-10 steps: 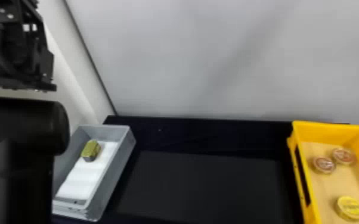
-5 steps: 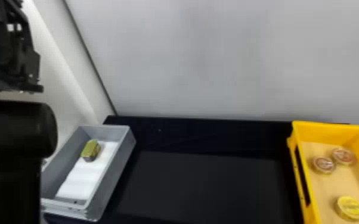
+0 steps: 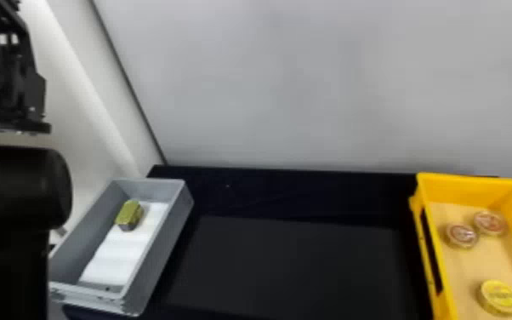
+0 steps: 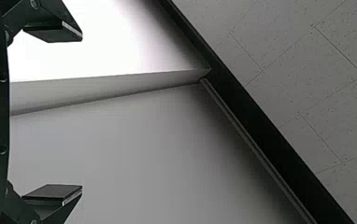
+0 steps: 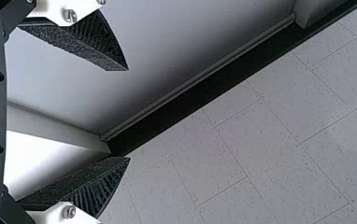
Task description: Pick up the round yellow can and place it in the yellow rectangular box
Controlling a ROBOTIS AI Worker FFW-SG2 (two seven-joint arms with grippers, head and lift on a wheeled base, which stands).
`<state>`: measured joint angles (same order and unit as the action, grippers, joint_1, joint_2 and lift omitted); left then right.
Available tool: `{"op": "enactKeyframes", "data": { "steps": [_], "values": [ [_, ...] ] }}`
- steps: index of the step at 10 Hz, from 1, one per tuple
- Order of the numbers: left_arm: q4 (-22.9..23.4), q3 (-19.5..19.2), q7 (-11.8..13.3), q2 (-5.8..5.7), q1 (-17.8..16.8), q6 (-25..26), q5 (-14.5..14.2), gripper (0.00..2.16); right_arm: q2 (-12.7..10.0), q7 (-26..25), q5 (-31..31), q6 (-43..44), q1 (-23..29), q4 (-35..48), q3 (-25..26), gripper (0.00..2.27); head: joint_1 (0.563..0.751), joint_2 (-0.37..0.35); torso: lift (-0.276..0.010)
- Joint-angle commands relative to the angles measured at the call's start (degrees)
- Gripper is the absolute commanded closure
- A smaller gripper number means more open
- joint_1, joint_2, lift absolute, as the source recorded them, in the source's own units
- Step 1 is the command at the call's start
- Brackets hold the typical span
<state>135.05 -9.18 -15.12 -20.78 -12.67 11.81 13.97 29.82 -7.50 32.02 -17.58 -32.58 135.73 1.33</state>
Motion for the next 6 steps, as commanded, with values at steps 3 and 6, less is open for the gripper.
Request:
{"op": "enactKeyframes", "data": {
  "steps": [3, 6],
  "values": [
    [-0.1, 0.6, 0.0, -0.15, -0.2, 0.2, 0.0, 0.13, -0.2, -0.1, 0.0, 0.0, 0.3, -0.3, -0.4, 0.11, 0.694, 0.223, 0.000],
    [-0.1, 0.6, 0.0, -0.15, -0.3, 0.2, 0.0, 0.13, -0.3, -0.1, -0.1, -0.1, 0.6, -0.3, -0.5, 0.11, 0.694, 0.223, 0.000]
  ]
}}
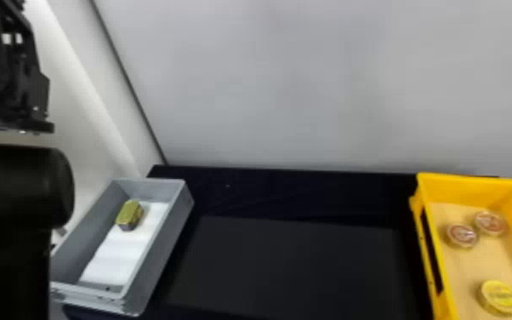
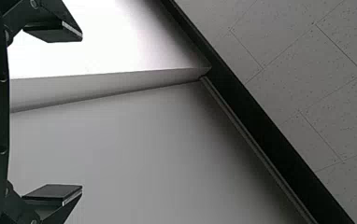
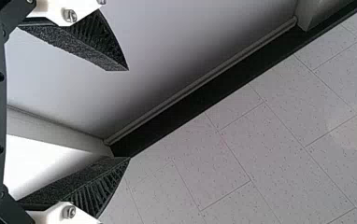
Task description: Pick up the round yellow can and place it in the yellow rectangular box
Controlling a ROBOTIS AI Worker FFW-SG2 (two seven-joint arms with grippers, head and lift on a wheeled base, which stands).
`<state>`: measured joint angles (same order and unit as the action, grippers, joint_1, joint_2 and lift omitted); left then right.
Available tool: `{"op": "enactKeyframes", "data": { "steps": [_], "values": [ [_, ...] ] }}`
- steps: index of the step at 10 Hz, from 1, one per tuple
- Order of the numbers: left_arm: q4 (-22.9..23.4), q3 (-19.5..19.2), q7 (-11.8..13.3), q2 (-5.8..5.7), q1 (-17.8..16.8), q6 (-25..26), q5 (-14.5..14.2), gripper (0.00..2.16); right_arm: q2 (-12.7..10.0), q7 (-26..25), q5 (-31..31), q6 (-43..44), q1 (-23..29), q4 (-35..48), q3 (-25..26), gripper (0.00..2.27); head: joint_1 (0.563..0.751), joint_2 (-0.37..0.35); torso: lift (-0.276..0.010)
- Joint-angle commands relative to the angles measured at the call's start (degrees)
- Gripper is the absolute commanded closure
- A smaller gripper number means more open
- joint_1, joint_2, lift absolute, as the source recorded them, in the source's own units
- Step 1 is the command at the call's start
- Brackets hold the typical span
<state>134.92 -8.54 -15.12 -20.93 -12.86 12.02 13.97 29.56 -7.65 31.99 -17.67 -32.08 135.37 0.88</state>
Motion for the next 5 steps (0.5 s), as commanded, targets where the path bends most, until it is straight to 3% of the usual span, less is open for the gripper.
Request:
{"op": "enactKeyframes", "data": {
  "steps": [1, 5],
  "values": [
    [0.0, 0.1, 0.0, 0.00, -0.1, 0.0, 0.0, 0.13, 0.0, 0.0, -0.1, -0.3, 0.3, 0.1, -0.1, 0.11, 0.694, 0.223, 0.000],
    [0.0, 0.0, 0.0, 0.18, 0.0, 0.1, 0.0, 0.13, 0.1, 0.2, -0.1, -0.5, 0.4, 0.2, -0.2, 0.11, 0.694, 0.223, 0.000]
  ]
}}
